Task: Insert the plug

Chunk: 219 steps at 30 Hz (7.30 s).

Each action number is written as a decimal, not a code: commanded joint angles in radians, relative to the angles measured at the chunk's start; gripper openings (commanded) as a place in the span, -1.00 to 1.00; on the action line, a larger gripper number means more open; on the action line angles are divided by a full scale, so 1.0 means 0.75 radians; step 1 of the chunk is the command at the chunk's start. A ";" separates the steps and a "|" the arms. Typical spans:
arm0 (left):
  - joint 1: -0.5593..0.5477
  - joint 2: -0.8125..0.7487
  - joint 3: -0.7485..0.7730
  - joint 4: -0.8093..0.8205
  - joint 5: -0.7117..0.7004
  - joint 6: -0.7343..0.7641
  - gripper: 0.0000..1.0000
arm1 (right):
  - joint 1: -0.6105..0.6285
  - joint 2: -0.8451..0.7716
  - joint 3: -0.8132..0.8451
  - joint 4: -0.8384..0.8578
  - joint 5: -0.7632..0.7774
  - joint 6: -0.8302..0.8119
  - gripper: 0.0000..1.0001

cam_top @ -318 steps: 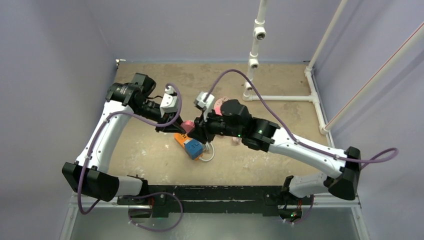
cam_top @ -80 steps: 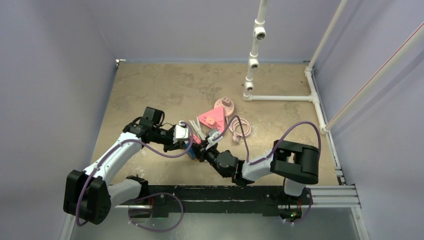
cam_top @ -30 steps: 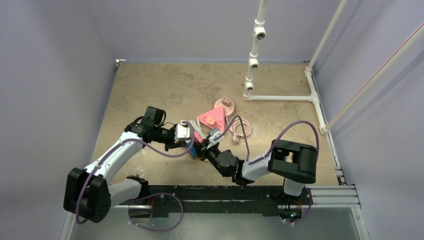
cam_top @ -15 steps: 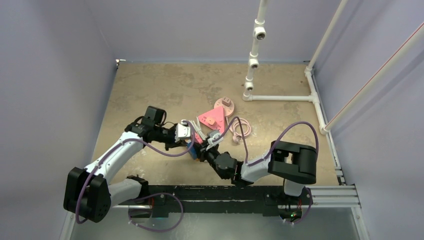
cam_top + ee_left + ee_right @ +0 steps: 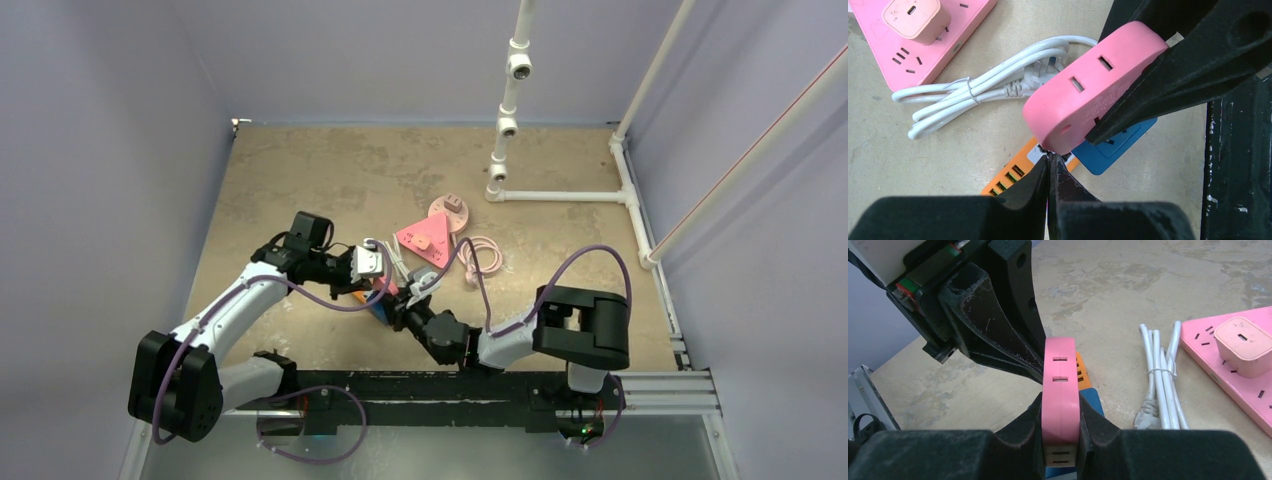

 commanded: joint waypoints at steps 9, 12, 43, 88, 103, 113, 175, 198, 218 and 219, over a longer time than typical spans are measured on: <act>-0.012 0.021 0.037 0.022 0.011 -0.018 -1.00 | 0.020 0.038 0.006 0.004 -0.006 0.044 -1.00; -0.015 0.021 0.037 0.028 0.009 -0.021 -1.00 | 0.030 0.038 0.010 -0.011 0.004 0.035 -1.00; 0.060 0.377 0.197 -0.163 -0.224 -0.160 -1.00 | 0.060 -0.031 0.010 -0.007 0.125 -0.037 -1.00; 0.056 0.630 0.185 -0.105 -0.545 -0.255 -1.00 | 0.253 0.029 0.107 -0.308 0.219 0.064 -1.00; 0.049 0.680 0.190 -0.114 -0.575 -0.271 -1.00 | 0.300 0.115 0.204 -0.603 0.226 0.250 -1.00; 0.049 0.690 0.200 -0.114 -0.663 -0.280 -1.00 | 0.300 0.106 0.242 -0.821 0.296 0.487 -1.00; 0.116 0.503 0.378 -0.263 -0.443 -0.442 -1.00 | 0.178 -0.244 0.658 -1.482 0.045 0.403 0.01; 0.290 0.376 0.635 -0.410 -0.344 -0.527 0.05 | -0.073 -0.569 0.740 -1.639 -0.036 0.537 0.98; 0.585 0.111 -0.308 1.374 -0.775 -1.138 0.85 | -1.428 -0.902 -0.246 0.310 0.087 -0.326 0.98; 0.590 0.143 -0.326 1.448 -0.773 -1.148 0.85 | -1.443 -0.831 -0.241 0.371 0.072 -0.340 0.98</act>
